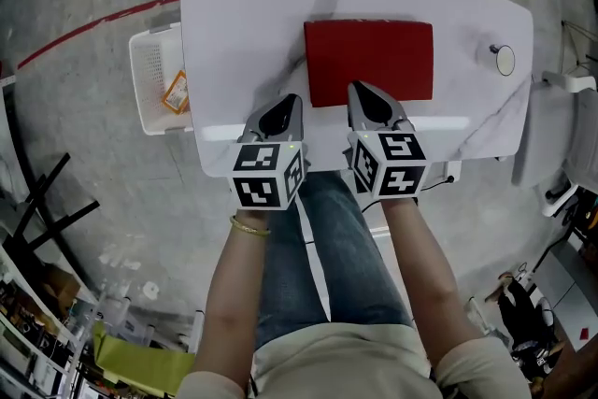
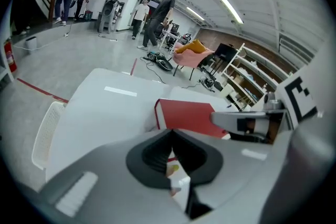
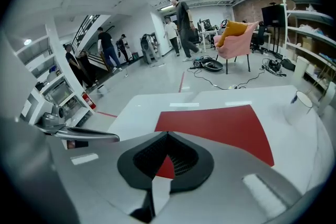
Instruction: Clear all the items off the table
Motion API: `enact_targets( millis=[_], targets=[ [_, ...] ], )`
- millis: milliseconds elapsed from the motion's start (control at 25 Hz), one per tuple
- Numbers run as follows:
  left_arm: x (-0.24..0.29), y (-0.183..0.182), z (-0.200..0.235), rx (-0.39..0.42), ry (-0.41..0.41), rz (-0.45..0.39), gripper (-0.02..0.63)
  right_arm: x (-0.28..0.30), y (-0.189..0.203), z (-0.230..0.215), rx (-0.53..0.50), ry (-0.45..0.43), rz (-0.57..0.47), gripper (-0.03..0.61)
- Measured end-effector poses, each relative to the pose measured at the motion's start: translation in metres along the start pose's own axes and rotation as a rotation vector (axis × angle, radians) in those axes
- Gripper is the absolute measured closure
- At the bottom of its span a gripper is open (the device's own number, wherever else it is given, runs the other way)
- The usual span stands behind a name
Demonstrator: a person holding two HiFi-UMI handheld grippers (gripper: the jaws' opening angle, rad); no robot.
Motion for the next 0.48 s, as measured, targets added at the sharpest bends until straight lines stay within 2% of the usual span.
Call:
enact_targets(
  millis=[480],
  targets=[
    [0.037,-0.011,-0.023,0.040,-0.022,0.060,0.604,-0.014,0.002,-0.097,0.099,0.096,-0.001,0.580]
  ],
)
Point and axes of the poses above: the fingertips, and each gripper's own axes: x forward along the fingers, z to its left, y out of its underside, the point moved 1 cm from there along -x, backward along the fingers, and after that the axes turned 11 degrees about z, right-handed, at the moved point
